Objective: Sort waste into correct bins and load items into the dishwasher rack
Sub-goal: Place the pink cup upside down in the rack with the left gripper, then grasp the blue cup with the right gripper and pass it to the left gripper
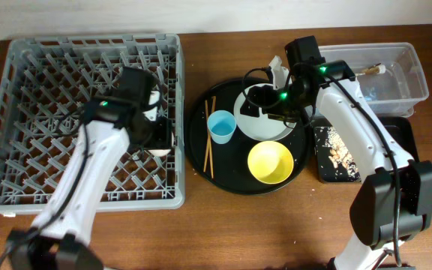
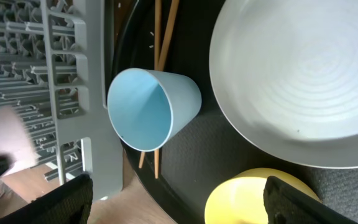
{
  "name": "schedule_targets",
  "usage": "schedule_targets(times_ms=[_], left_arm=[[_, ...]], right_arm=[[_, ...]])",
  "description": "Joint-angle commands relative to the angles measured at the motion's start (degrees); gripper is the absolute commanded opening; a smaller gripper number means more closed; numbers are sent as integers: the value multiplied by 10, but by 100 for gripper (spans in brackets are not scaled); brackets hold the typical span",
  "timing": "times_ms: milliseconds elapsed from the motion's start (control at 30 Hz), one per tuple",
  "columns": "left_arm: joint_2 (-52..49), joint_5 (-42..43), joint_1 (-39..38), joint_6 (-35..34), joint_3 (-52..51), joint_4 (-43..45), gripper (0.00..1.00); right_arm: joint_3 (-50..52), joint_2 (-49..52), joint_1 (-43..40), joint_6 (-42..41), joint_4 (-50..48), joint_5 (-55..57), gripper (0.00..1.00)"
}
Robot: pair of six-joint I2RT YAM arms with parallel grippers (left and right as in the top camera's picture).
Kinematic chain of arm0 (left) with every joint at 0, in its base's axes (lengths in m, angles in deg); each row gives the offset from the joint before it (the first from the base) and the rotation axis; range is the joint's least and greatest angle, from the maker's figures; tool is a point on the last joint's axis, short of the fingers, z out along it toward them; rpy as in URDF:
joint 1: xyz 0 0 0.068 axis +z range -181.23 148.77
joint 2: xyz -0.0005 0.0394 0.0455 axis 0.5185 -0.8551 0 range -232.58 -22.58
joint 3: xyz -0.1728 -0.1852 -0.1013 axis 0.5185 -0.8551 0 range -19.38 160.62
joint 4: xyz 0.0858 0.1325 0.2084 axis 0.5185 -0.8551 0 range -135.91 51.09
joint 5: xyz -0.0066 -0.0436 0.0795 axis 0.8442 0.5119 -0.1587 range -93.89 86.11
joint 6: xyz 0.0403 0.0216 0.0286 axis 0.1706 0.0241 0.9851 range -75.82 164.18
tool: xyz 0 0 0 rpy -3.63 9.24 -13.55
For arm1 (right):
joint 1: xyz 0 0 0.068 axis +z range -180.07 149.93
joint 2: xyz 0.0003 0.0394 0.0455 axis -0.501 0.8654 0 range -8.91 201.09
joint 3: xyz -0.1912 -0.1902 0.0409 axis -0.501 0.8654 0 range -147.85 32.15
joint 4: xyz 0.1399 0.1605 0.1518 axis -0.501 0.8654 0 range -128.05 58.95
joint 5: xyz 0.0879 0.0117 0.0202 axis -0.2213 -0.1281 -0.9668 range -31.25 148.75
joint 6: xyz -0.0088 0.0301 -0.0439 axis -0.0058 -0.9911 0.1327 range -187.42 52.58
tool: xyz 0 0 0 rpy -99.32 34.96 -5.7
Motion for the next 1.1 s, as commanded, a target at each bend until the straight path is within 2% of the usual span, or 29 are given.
schedule_targets(times_ms=[0, 333, 567, 867, 900, 933, 1000, 1033, 1067], left_arm=[[-56, -12, -6, 11, 1, -20, 47], [-84, -31, -6, 12, 4, -77, 47], [-85, -33, -6, 12, 76, -152, 47], [-149, -33, -6, 12, 72, -155, 47], [-155, -34, -6, 12, 72, -153, 49], [-160, -35, -6, 12, 72, -151, 59], [-164, -38, -6, 12, 72, -133, 94], [-164, -39, -6, 12, 72, -123, 99], [-164, -39, -6, 12, 73, -114, 99]], right_arm=[[-3, 2, -2, 5, 5, 20, 88], [-3, 2, -2, 6, 9, 24, 89], [-3, 2, -2, 5, 9, 24, 88], [-3, 2, -2, 5, 14, 37, 88], [-3, 2, -2, 5, 15, 37, 88], [-3, 2, -2, 5, 16, 37, 88], [-3, 2, -2, 5, 17, 37, 88], [-3, 2, -2, 6, 17, 37, 88], [-3, 2, -2, 5, 18, 37, 89]])
